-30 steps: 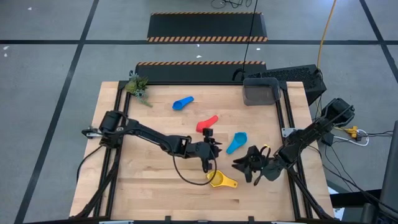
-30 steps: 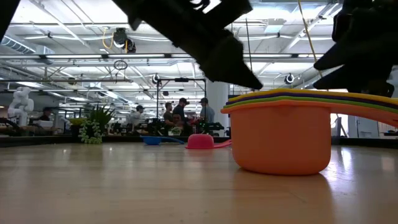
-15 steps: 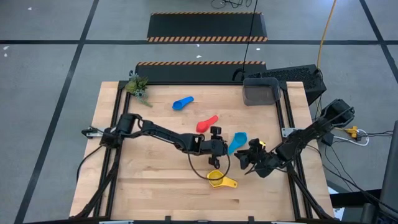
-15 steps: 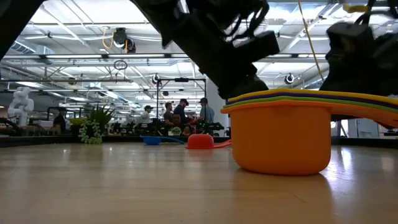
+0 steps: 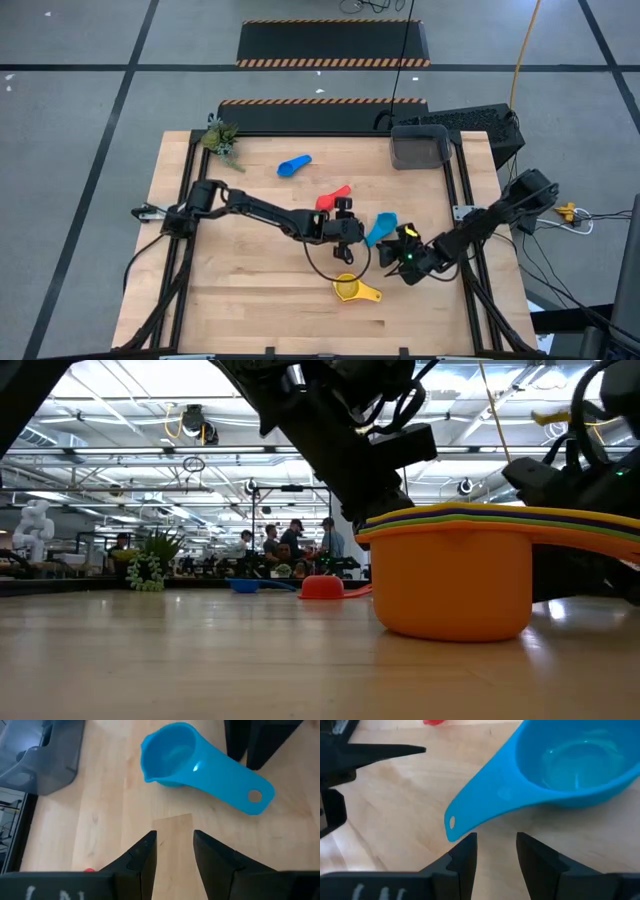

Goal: Nest measuring cups in basket
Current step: Stack the light blue measuring cup on top of the yellow measuring cup

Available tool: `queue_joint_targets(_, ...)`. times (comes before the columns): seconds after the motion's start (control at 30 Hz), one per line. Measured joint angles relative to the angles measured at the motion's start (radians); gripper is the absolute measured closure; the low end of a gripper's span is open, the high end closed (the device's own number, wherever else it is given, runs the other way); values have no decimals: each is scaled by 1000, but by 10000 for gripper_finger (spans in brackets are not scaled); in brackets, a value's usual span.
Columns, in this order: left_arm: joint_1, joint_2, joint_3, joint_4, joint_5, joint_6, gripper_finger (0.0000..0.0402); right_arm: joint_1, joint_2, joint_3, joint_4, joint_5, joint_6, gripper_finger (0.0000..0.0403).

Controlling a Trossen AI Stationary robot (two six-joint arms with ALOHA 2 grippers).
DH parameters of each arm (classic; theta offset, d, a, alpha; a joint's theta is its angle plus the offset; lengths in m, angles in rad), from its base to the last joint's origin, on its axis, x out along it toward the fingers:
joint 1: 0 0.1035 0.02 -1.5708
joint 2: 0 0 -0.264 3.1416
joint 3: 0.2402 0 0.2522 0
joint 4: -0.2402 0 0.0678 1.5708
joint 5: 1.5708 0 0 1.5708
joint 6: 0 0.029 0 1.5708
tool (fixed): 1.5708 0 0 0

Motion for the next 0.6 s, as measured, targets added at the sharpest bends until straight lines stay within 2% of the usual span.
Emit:
queue_joint_targets(0.43, 9, -1, 0, 5, 6, -2, 270, -5, 9, 0, 43, 48, -27, 268)
queue_joint_targets(0.6, 24, -1, 0, 9, 61, -23, 270, -7, 9, 0, 54, 72, -35, 238)
